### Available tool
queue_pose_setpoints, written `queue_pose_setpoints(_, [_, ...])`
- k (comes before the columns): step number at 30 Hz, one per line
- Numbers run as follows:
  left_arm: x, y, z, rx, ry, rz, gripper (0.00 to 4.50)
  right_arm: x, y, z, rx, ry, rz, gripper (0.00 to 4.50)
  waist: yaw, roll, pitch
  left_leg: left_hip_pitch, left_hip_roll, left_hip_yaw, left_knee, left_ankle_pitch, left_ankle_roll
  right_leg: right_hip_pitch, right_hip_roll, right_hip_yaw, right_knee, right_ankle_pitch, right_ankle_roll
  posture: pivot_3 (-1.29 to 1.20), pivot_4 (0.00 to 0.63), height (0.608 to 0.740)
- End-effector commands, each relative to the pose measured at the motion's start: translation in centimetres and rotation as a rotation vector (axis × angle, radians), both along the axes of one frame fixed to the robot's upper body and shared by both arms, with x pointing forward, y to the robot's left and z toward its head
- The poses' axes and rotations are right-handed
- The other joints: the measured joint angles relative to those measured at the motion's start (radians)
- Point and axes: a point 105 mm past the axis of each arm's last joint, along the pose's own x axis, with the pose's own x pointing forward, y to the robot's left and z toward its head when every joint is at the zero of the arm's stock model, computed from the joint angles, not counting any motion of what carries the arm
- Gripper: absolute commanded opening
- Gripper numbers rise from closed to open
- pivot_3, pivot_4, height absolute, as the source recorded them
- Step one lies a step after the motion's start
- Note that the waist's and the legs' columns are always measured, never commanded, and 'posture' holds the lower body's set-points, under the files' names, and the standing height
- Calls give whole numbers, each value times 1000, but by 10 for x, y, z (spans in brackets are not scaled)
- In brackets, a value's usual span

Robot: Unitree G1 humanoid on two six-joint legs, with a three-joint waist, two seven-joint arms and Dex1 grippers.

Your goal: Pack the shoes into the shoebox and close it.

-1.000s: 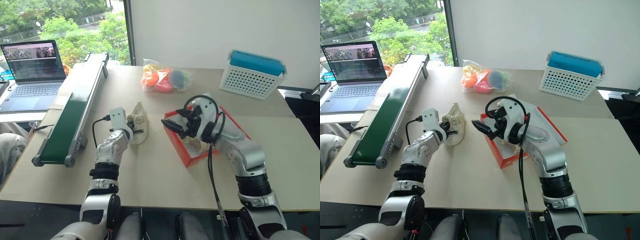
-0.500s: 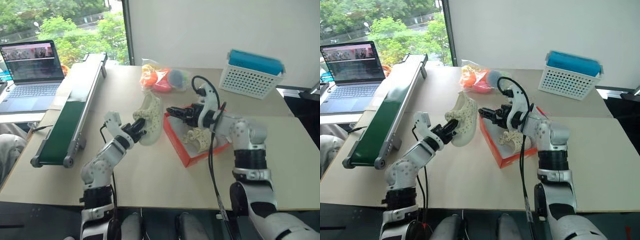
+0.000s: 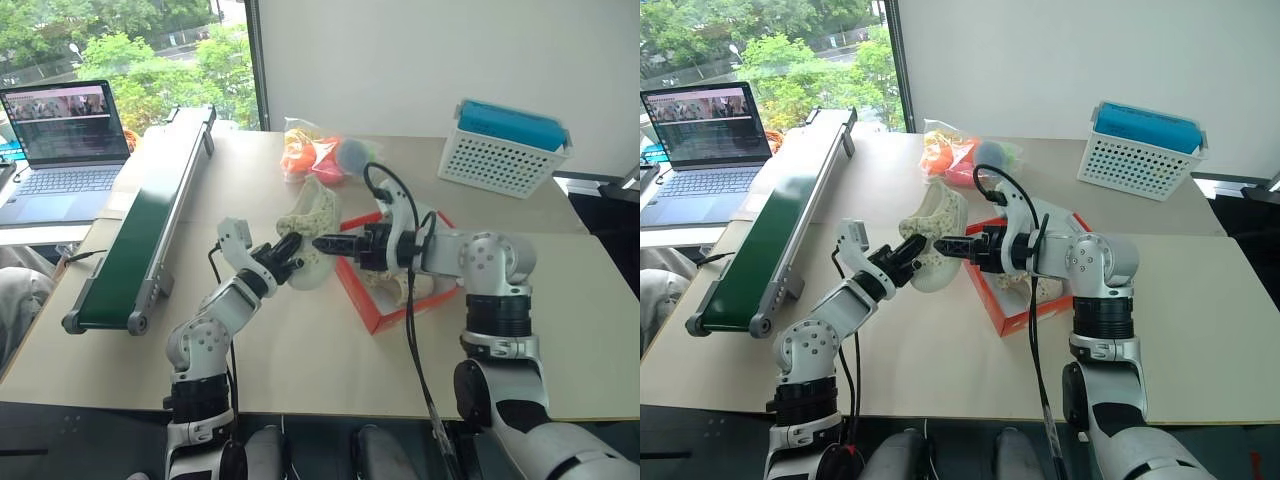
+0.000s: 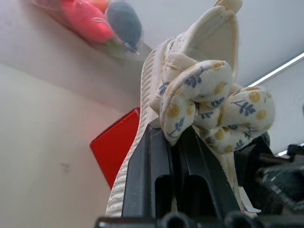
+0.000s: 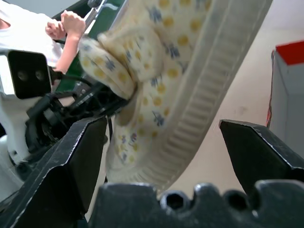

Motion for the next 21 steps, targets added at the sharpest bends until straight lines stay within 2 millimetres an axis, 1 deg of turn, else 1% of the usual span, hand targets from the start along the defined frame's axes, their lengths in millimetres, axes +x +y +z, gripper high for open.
queue_pose_setpoints(1, [-4,-10,26,-37,-94,-32,71,-1,3,11,44,-28,1,4500,-1,0,0,0,0,0,0,0,0,0,0,0,0,0,0,0,150,740])
queue_pose_setpoints(4, [-5,-13,28,-41,-97,-36,71,5,0,11,94,-1,-47,4500,0,0,0,0,0,0,0,0,0,0,0,0,0,0,0,0,150,740])
queue_pose_setpoints(7, [-5,-11,26,-36,-94,-29,71,9,-4,15,126,11,-80,4500,-1,0,0,0,0,0,0,0,0,0,0,0,0,0,0,0,150,740])
queue_pose_setpoints(8, [-5,-10,25,-34,-92,-26,0,10,-6,15,126,11,-86,3983,-1,0,0,0,0,0,0,0,0,0,0,0,0,0,0,0,150,740])
queue_pose_setpoints(9, [-4,-8,25,-32,-91,-19,0,10,-7,16,126,7,-87,3784,-1,0,0,0,0,0,0,0,0,0,0,0,0,0,0,0,150,740])
queue_pose_setpoints(10, [-3,-7,24,-29,-90,-13,0,10,-7,17,126,4,-89,3428,-1,0,0,0,0,0,0,0,0,0,0,0,0,0,0,0,150,740])
queue_pose_setpoints(11, [-2,-5,24,-26,-89,-5,0,10,-8,17,126,3,-91,3180,-1,0,0,0,0,0,0,0,0,0,0,0,0,0,0,0,150,740])
queue_pose_setpoints(12, [-1,-4,24,-24,-89,1,0,10,-9,17,125,3,-92,2737,-1,0,0,0,0,0,0,0,0,0,0,0,0,0,0,0,150,740])
queue_pose_setpoints(16, [2,-1,27,-25,-99,18,0,10,-9,18,120,-2,-93,1325,-1,0,0,0,0,0,0,0,0,0,1,0,-1,0,0,0,150,740])
queue_pose_setpoints(18, [3,-2,28,-24,-102,18,0,10,-8,19,122,-4,-94,889,-1,0,0,0,0,0,0,0,0,0,0,0,-1,0,0,0,150,740])
queue_pose_setpoints(21, [3,-3,28,-23,-103,15,0,10,-8,23,142,-9,-94,889,-1,0,0,0,0,0,0,0,0,0,1,0,-1,0,0,0,150,740])
